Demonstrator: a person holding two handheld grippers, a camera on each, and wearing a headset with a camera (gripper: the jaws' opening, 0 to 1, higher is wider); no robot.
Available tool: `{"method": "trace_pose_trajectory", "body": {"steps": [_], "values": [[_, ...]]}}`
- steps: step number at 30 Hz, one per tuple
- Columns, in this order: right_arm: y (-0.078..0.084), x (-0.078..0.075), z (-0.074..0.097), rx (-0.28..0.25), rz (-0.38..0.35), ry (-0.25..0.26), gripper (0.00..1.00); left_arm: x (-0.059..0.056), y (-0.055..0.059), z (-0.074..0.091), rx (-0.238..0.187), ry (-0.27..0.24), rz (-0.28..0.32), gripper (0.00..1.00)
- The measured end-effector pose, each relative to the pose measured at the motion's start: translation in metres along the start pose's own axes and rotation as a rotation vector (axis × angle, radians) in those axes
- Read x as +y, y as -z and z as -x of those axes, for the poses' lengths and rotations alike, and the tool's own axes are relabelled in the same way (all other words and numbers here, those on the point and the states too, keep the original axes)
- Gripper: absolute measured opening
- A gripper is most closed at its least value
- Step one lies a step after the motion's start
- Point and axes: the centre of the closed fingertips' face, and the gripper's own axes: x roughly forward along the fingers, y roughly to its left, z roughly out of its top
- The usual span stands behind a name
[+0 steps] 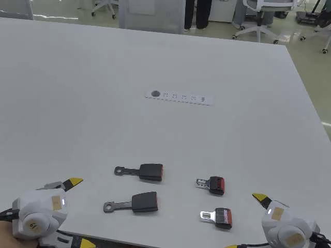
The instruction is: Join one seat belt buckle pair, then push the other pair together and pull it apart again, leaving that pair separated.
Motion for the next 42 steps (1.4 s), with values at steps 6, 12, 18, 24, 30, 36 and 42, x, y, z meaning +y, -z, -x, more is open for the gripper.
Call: {"method": "trace_pose_trajectory", "body": {"steps": [6, 12, 18, 24, 30, 36, 42], "values": [[-0.002, 0.004, -0.001, -0.012, -0.021, 0.009, 1.0, 0.004, 0.002, 0.002, -0.014, -0.014, 0.028, 1.0], [-0.002, 0.007, 0.0, -0.014, -0.032, 0.018, 1.0, 0.008, 0.0, 0.005, -0.034, -0.041, 0.058, 1.0], [-0.003, 0.008, 0.003, -0.017, -0.041, 0.027, 1.0, 0.009, 0.001, 0.005, -0.038, -0.047, 0.069, 1.0], [-0.003, 0.005, 0.005, -0.023, -0.05, 0.036, 1.0, 0.014, 0.003, 0.008, -0.05, -0.063, 0.096, 1.0], [-0.004, 0.005, 0.006, -0.03, -0.052, 0.039, 1.0, 0.023, 0.01, 0.02, -0.054, -0.089, 0.12, 1.0], [0.001, 0.009, 0.006, 0.013, -0.07, 0.04, 0.99, 0.027, 0.014, 0.024, -0.066, -0.106, 0.156, 1.0], [-0.007, 0.013, 0.009, -0.002, -0.056, 0.041, 0.98, 0.024, 0.013, 0.023, -0.06, -0.099, 0.145, 1.0]]}}
